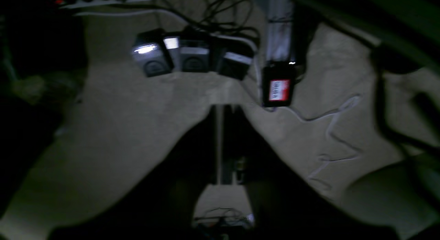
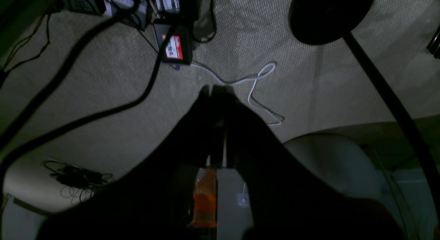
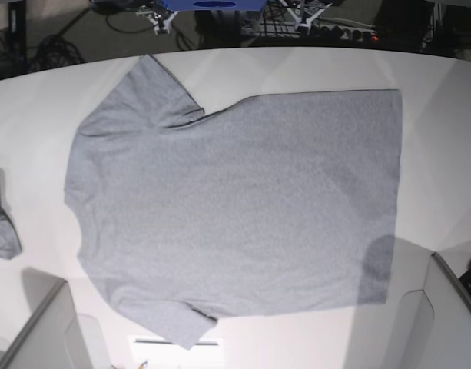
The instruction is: Fold the T-shirt properly
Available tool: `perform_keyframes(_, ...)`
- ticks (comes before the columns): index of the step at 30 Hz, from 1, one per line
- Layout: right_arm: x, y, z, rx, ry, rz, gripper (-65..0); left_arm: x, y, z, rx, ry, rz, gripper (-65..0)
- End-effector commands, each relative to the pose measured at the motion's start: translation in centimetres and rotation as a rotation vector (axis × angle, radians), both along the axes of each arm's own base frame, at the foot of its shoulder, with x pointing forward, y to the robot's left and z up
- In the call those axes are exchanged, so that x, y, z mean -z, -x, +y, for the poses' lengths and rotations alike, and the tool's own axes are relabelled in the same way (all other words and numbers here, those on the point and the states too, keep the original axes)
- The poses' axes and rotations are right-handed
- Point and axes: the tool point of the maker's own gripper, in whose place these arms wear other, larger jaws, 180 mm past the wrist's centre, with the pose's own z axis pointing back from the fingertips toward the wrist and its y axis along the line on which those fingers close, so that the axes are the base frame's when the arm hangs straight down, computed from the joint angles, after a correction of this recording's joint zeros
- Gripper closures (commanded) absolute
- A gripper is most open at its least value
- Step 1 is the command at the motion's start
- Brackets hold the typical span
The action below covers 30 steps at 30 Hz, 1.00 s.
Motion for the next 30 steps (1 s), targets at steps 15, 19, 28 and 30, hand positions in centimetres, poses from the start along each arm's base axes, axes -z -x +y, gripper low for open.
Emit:
perform_keyframes(15, -0.2, 0.9, -1.8, -0.011, 0.028, -0.056, 0.0, -0.6, 3.5, 2.1, -0.001, -0.028, 0.000, 0.0)
perform_keyframes(19, -0.8, 3.4, -1.8, -0.004, 0.028, -0.063, 0.0, -1.6, 4.7, 3.5, 0.016, -0.045, -0.058, 0.0)
perform_keyframes(28, -3.8, 7.0, -1.7, -0.005, 0.025, -0.152, 0.0, -4.4, 7.5, 4.8, 0.050, -0.056, -0.120, 0.0)
perform_keyframes(30, -4.9, 7.1, -2.9, 0.031, 0.056, -0.186, 0.0, -5.4, 8.0, 5.1, 0.062, -0.058, -0.145, 0.0)
